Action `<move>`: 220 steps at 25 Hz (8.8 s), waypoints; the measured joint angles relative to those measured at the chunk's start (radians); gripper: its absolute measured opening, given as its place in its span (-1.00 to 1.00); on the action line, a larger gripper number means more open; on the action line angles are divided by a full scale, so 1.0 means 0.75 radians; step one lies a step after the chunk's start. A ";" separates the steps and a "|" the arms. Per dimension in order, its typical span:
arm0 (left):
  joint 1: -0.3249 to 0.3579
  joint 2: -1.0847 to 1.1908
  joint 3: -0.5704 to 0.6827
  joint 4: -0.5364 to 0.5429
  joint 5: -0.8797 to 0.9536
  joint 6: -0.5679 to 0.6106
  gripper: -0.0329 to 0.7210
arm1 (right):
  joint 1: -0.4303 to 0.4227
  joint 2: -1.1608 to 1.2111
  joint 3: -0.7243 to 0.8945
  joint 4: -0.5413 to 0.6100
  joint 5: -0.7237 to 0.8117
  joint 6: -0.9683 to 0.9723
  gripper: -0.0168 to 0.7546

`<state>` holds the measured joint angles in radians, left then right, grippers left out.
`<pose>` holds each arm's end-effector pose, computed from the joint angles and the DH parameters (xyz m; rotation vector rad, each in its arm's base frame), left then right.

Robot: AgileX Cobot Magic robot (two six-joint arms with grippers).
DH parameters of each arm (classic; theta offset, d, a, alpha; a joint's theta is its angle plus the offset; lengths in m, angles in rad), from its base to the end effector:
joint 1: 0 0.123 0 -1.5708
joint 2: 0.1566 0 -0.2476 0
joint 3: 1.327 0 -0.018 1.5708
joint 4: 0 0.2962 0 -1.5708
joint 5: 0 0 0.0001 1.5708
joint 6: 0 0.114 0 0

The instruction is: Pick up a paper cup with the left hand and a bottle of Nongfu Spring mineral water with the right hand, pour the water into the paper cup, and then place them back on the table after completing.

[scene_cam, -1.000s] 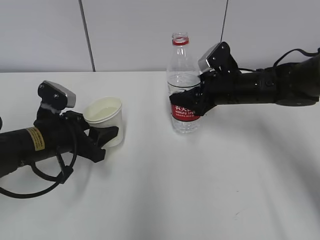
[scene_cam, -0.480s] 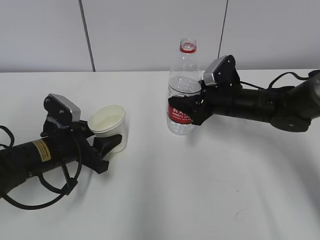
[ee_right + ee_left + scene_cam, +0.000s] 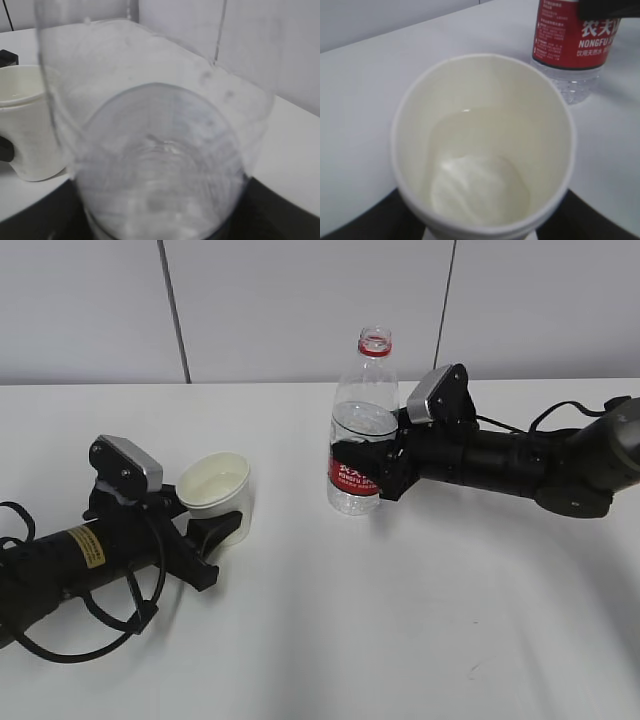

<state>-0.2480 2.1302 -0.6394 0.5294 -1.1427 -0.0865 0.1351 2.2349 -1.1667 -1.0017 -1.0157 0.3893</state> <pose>0.3029 -0.1307 -0.0111 0.6887 1.7549 -0.5158 0.4227 0.1398 0.0347 -0.9065 1.5501 0.6106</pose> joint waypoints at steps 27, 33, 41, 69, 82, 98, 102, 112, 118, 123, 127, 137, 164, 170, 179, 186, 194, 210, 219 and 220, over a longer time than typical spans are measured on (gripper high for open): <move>0.000 -0.201 0.181 -0.076 0.102 0.003 0.61 | -0.123 -0.116 0.000 -0.438 0.043 0.220 0.62; 0.000 -0.273 0.237 -0.117 0.136 0.003 0.61 | -0.185 -0.194 0.000 -0.546 0.118 0.277 0.59; 0.000 -0.423 0.242 -0.196 0.414 0.003 0.61 | -0.193 -0.266 0.000 -0.519 0.361 0.307 0.58; 0.256 -0.596 -0.378 -0.374 1.575 0.003 0.60 | -0.331 -0.341 -0.234 0.150 1.499 0.429 0.58; 0.257 -0.596 -0.796 -0.413 2.468 0.003 0.58 | -0.334 -0.350 -0.542 1.005 2.430 -0.376 0.58; 0.258 -0.621 -0.976 -0.567 2.995 0.115 0.58 | -0.334 -0.356 -0.846 1.290 2.986 -0.676 0.58; 0.258 -0.748 -0.864 -0.576 2.966 0.115 0.58 | -0.334 -0.415 -0.814 1.324 2.986 -0.704 0.58; 0.258 -1.102 -0.528 -0.650 2.916 0.115 0.58 | -0.334 -0.751 -0.450 1.379 2.988 -0.731 0.58; 0.258 -1.293 -0.346 -0.706 2.914 0.115 0.58 | -0.334 -1.070 -0.032 1.384 2.892 -0.778 0.58; 0.258 -1.466 -0.167 -0.717 2.904 0.115 0.58 | -0.334 -1.374 0.267 1.384 2.778 -0.803 0.58; 0.258 -1.638 -0.037 -0.756 2.876 0.115 0.58 | -0.334 -1.609 0.457 1.384 2.730 -0.807 0.58; 0.258 -2.094 0.113 -0.789 2.900 0.115 0.58 | -0.334 -2.146 0.780 1.346 2.750 -0.812 0.58; 0.258 -2.842 0.146 -0.778 2.994 0.115 0.58 | -0.295 -3.004 0.884 1.420 2.886 -0.812 0.57; 0.258 -2.842 0.146 -0.778 2.994 0.115 0.58 | -0.276 -3.004 0.886 1.423 2.886 -0.812 0.57; 0.258 -2.842 0.146 -0.778 2.994 0.115 0.58 | -0.276 -3.004 0.886 1.429 2.886 -0.800 0.57; 0.258 -2.842 0.146 -0.778 2.994 0.115 0.58 | -0.276 -3.004 0.886 1.426 2.886 -0.796 0.57; 0.258 -2.842 0.146 -0.778 2.994 0.115 0.58 | -0.276 -3.004 0.886 1.424 2.886 -0.795 0.57; 0.258 -2.842 0.146 -0.778 2.994 0.115 0.58 | -0.276 -3.004 0.886 1.424 2.886 -0.793 0.57; 0.258 -2.842 0.146 -0.778 2.994 0.115 0.58 | -0.276 -3.004 0.886 1.424 2.886 -0.793 0.57; 0.258 -2.842 0.146 -0.778 2.994 0.115 0.58 | -0.276 -3.004 0.886 1.424 2.886 -0.793 0.57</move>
<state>-0.0544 -0.0016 -0.5301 -0.0541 1.1032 0.0000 -0.0717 -0.0184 -0.5018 0.0666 1.1487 -0.2052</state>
